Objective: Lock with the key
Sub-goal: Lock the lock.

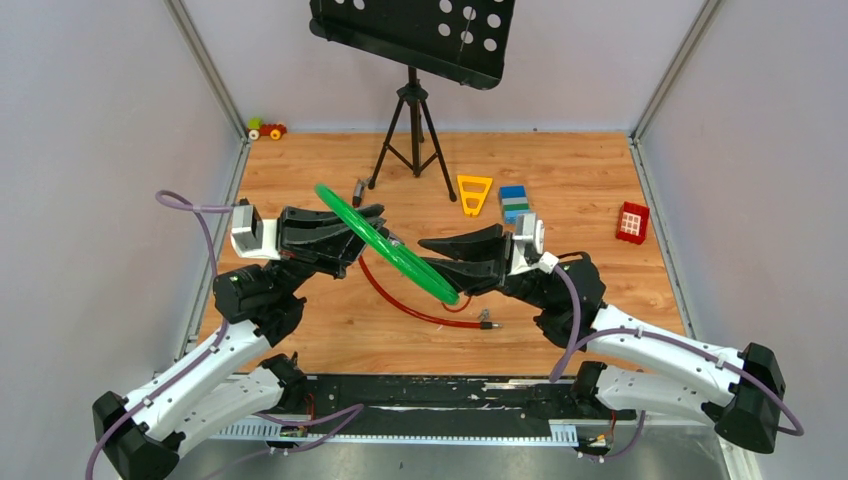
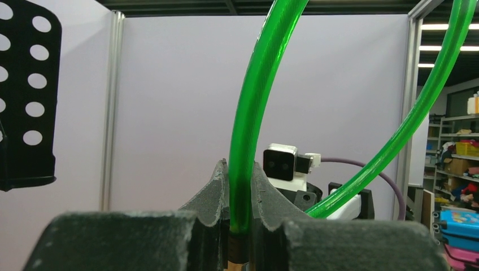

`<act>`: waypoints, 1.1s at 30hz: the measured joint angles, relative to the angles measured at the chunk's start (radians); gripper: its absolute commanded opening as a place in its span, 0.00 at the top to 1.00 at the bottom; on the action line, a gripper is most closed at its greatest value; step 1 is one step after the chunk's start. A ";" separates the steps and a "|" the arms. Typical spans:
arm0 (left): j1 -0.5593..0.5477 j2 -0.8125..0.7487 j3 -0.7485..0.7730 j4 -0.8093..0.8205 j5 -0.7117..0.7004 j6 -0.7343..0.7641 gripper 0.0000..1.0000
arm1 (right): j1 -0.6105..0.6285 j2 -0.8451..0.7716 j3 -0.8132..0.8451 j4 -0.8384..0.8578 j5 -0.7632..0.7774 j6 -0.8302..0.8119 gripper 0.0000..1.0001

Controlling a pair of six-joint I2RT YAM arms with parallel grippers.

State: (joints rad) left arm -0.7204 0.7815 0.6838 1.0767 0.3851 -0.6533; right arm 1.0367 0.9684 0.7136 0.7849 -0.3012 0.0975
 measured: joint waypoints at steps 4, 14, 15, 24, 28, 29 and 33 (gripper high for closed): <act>0.000 0.002 0.000 0.006 0.003 -0.002 1.00 | -0.002 0.013 0.001 0.014 -0.024 0.026 0.67; 0.000 0.005 0.000 0.017 0.011 -0.015 1.00 | -0.002 0.062 0.006 0.021 -0.040 0.052 0.63; 0.000 0.006 0.000 0.017 0.013 -0.016 1.00 | -0.002 0.065 0.006 0.021 -0.040 0.053 0.63; 0.000 0.011 0.000 0.021 0.018 -0.023 1.00 | -0.002 0.078 0.035 0.022 -0.042 0.055 0.71; 0.000 0.013 0.000 0.021 0.022 -0.023 1.00 | -0.002 0.084 0.051 0.023 -0.049 0.055 0.82; 0.000 0.013 0.000 0.021 0.024 -0.024 1.00 | -0.002 0.088 0.054 0.022 -0.050 0.055 0.82; 0.000 0.017 0.000 0.021 0.024 -0.024 1.00 | -0.002 0.093 0.055 0.017 -0.050 0.054 0.67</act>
State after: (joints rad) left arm -0.7204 0.7982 0.6838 1.0977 0.4095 -0.6769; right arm 1.0344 1.0615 0.7681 0.8021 -0.3508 0.1516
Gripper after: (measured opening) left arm 0.139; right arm 0.238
